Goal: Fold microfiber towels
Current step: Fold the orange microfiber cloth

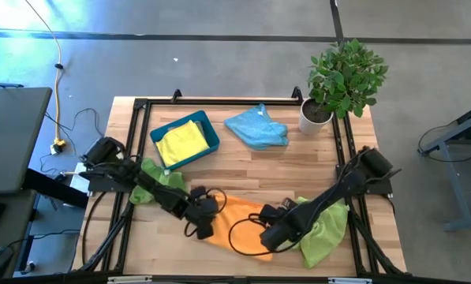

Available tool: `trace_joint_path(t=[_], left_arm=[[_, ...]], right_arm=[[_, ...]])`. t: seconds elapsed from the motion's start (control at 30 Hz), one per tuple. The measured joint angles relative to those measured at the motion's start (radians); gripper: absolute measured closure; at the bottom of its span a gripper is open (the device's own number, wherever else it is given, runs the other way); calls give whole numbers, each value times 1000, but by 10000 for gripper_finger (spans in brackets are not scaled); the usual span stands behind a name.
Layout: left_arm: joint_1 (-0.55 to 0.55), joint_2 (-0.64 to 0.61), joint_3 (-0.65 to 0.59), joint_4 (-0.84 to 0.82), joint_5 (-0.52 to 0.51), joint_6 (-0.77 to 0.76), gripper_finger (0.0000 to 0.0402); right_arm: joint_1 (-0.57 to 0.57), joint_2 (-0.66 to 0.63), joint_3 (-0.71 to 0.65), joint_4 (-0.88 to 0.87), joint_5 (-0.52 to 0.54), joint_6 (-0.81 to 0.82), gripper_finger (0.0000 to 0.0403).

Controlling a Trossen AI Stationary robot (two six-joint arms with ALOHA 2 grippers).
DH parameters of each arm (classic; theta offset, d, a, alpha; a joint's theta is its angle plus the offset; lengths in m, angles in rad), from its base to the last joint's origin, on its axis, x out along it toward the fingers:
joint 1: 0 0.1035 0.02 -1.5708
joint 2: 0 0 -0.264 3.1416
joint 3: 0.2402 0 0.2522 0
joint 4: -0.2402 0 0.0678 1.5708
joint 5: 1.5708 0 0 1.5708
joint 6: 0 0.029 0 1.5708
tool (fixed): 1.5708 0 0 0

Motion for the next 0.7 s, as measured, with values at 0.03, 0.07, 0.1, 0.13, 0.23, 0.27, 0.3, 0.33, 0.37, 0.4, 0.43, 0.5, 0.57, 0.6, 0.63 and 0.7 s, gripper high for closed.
trace_joint_path(t=[0.03, 0.07, 0.1, 0.13, 0.23, 0.27, 0.3, 0.33, 0.37, 0.4, 0.43, 0.5, 0.57, 0.6, 0.63, 0.7], left_arm=[[16, 0, 0, -2, 1, 0, 308], [31, 0, 0, -3, 1, 0, 308], [45, 0, 0, -5, 2, 0, 308], [58, 0, 0, -7, 1, 0, 308], [91, 0, -1, -7, 1, 29, 308], [99, 0, -1, -7, 2, 37, 308], [107, 1, -1, -7, 2, 42, 308], [114, 1, -1, -6, 4, 45, 308], [122, 1, -1, -7, 5, 45, 308], [130, 1, -1, -7, 5, 45, 308], [137, 1, -1, -6, 5, 45, 308], [153, 1, -1, -6, 5, 44, 308], [170, 1, -2, -5, 3, 43, 308], [181, 2, -2, -5, 0, 36, 308], [191, 2, -2, -5, -4, 26, 308], [213, 2, -2, -5, -16, -1, 308]], right_arm=[[0, -15, -38, 61, 7, 1, 226], [-1, -26, -73, 109, 8, 4, 226], [-5, -33, -106, 139, 6, 18, 226], [-6, -34, -134, 160, -2, 34, 226], [-8, -33, -206, 207, -26, 74, 226], [-9, -33, -227, 226, -26, 81, 226], [-10, -33, -244, 235, -25, 87, 226], [-11, -34, -257, 236, -18, 88, 226], [-13, -37, -268, 242, -14, 87, 226], [-17, -39, -278, 244, -10, 83, 226], [-23, -40, -290, 248, -11, 76, 226], [-40, -41, -304, 239, -3, 52, 226], [-61, -40, -307, 208, 10, 3, 226], [-73, -39, -308, 193, 18, -23, 226], [-87, -39, -308, 179, 24, -50, 226], [-118, -42, -308, 144, 34, -108, 226]])
